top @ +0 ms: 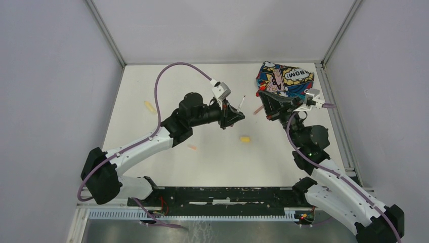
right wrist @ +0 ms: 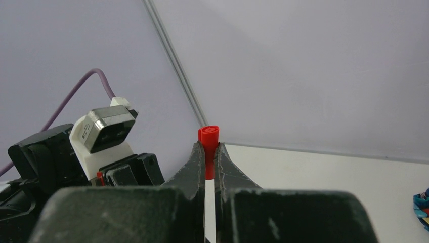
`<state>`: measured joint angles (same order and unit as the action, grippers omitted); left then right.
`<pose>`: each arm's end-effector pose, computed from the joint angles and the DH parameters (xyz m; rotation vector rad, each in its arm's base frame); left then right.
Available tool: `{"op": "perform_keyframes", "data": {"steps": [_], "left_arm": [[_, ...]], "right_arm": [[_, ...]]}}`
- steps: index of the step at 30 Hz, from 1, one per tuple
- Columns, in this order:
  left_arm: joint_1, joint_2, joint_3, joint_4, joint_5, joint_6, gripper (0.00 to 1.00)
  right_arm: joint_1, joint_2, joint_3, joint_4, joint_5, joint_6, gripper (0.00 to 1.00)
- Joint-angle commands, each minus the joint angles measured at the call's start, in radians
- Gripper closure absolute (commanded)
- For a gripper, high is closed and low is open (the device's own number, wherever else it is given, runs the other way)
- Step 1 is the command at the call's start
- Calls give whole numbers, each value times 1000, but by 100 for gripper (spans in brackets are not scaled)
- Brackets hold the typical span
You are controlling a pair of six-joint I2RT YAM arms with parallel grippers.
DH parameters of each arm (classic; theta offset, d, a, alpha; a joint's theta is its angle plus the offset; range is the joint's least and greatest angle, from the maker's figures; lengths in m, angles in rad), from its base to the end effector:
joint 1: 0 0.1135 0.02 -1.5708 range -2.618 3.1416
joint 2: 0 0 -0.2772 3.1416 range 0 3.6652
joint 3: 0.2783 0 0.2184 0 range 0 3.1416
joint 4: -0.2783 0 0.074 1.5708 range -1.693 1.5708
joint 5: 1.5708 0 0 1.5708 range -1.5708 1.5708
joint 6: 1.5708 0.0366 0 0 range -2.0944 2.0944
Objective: Insert the pens into the pen caps
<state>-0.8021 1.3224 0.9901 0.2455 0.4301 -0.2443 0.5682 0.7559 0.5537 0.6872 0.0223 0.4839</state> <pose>0.1815 -0.2096 0.3611 0.8171 1.5829 -1.1306 0.1133 0.0714 0.3718 -0.0268 1.1317 0.9309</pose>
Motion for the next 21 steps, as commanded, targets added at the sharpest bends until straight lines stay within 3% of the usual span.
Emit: {"op": "perform_keyframes", "data": {"steps": [1,21], "left_arm": [[-23,4,30,-12,32,87,98],[-40,3,35,-24,46,104,98]], "right_arm": [[-2,20,44,93,-45,28,100],[-2,73,69,94,-154,62,100]]}}
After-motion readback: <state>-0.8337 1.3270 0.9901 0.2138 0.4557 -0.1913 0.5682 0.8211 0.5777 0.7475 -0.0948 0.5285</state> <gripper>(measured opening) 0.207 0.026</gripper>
